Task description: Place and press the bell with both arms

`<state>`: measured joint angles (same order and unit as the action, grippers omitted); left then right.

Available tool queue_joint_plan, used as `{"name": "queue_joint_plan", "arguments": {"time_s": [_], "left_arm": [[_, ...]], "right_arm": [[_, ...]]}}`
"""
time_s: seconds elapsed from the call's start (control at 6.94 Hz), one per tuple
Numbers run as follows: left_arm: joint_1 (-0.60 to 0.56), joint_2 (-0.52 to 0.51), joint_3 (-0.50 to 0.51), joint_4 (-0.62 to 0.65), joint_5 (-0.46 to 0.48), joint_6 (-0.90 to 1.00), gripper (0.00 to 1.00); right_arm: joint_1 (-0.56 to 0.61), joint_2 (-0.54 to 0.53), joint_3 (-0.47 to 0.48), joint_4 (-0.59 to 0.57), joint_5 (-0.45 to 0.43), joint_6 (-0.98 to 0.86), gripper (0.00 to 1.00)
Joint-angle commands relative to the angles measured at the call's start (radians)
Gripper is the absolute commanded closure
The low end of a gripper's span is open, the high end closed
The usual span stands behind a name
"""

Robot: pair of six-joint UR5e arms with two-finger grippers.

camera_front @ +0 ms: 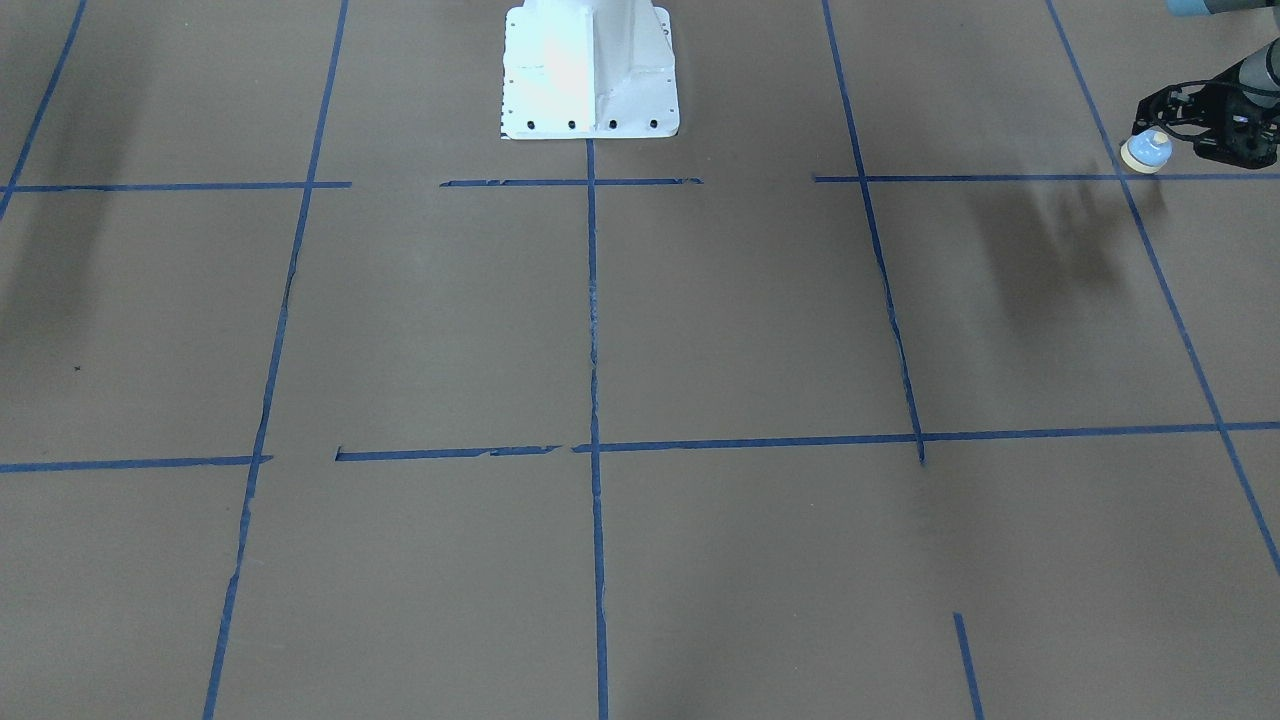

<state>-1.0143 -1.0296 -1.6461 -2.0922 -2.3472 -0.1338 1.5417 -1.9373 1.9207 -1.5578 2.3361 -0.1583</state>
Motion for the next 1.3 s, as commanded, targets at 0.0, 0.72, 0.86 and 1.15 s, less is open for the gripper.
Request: {"name": "queue_joint_plan", "arguments": {"time_s": [0.0,0.72,0.86,1.15], "left_arm": [[0.040,-0.001,0.025,-0.002,0.023,-0.010,0.00],[0.114,-0.058,0.066,-0.017,0.039,-0.075,0.00],[0.126,-0.058,0.072,-0.017,0.060,-0.076,0.00],[0.144,-0.058,0.075,-0.017,0.065,-0.076,0.01]], "right_arm": [[0.000,-0.008,0.000,0.007,-0.001,0.000,0.00],[0.000,-0.016,0.001,0.009,0.000,0.000,0.00],[0.000,-0.016,0.006,0.009,-0.001,0.000,0.00],[0.000,-0.034,0.027,0.009,-0.001,-0.001,0.00]]}}
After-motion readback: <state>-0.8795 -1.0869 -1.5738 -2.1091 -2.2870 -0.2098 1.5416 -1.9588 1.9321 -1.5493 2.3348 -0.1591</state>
